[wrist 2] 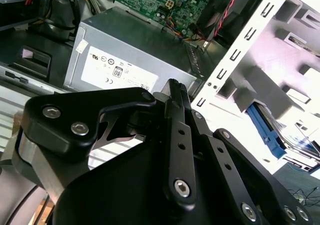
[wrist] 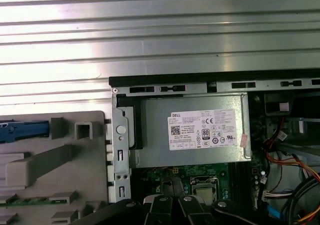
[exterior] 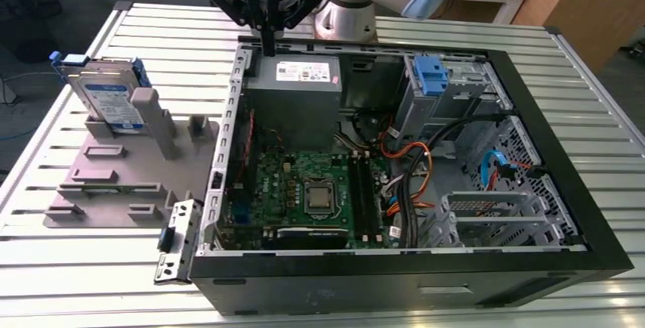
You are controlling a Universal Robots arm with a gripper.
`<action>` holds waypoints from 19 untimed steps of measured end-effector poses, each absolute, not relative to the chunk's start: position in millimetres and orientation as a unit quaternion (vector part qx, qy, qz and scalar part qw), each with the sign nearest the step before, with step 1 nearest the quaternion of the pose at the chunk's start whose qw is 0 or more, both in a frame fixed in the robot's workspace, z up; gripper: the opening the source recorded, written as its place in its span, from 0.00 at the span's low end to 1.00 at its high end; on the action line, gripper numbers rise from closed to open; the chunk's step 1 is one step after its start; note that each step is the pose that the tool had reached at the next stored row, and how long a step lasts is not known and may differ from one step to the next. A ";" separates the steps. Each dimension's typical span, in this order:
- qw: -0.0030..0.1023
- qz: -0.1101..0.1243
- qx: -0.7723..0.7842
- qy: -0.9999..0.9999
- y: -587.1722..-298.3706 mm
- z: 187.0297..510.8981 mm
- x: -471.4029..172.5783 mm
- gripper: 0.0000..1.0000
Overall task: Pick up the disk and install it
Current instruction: 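Reach for the disk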
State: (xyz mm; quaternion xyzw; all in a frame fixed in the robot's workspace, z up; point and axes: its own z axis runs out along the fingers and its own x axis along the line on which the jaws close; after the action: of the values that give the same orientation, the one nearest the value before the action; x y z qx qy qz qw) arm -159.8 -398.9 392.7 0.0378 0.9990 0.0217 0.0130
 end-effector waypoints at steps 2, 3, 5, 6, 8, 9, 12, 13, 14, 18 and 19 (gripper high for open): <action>0.013 0.022 0.038 0.999 -398.9 392.7 -160.2 0.11; 0.013 0.022 0.038 0.999 -398.9 392.7 -160.4 0.11; 0.013 0.022 0.038 0.999 -398.9 392.7 -161.0 0.11; 0.013 0.022 0.038 0.999 -398.9 392.7 -161.3 0.11; 0.013 0.022 0.038 0.999 -398.9 392.7 -161.9 0.11; 0.013 0.022 0.038 0.999 -398.9 392.7 -162.1 0.11; 0.013 0.022 0.038 0.999 -398.9 392.6 -162.7 0.11; 0.013 0.022 0.038 0.999 -398.9 392.6 -162.7 0.11; 0.013 0.022 0.038 0.999 -398.9 392.7 -162.7 0.11; 0.013 0.022 0.038 0.999 -398.9 392.7 -162.8 0.11; 0.013 0.022 0.038 0.999 -398.9 392.7 -162.8 0.11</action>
State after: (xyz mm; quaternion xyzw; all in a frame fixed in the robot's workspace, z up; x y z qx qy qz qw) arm -162.8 -398.9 392.7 0.0378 0.9990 0.0217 0.0131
